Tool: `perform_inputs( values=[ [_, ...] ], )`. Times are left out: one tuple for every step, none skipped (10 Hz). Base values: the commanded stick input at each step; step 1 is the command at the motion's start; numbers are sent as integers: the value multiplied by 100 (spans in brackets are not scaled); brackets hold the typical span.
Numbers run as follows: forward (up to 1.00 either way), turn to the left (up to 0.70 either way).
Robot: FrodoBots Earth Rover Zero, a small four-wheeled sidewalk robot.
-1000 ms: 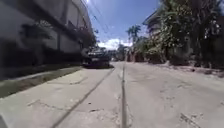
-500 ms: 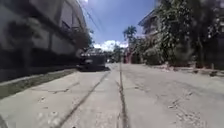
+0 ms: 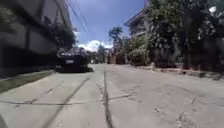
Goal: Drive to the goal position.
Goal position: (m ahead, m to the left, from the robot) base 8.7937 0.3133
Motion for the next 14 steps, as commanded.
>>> perform_inputs(
  values=[
    [100,13],
    [100,3],
    [100,0],
    [100,0],
    [100,0],
    [100,4],
    [100,11],
    [100,20],
    [100,40],
    [100,32],
    [100,13],
    [100,7],
    [100,0],
    [100,0]
  ],
)
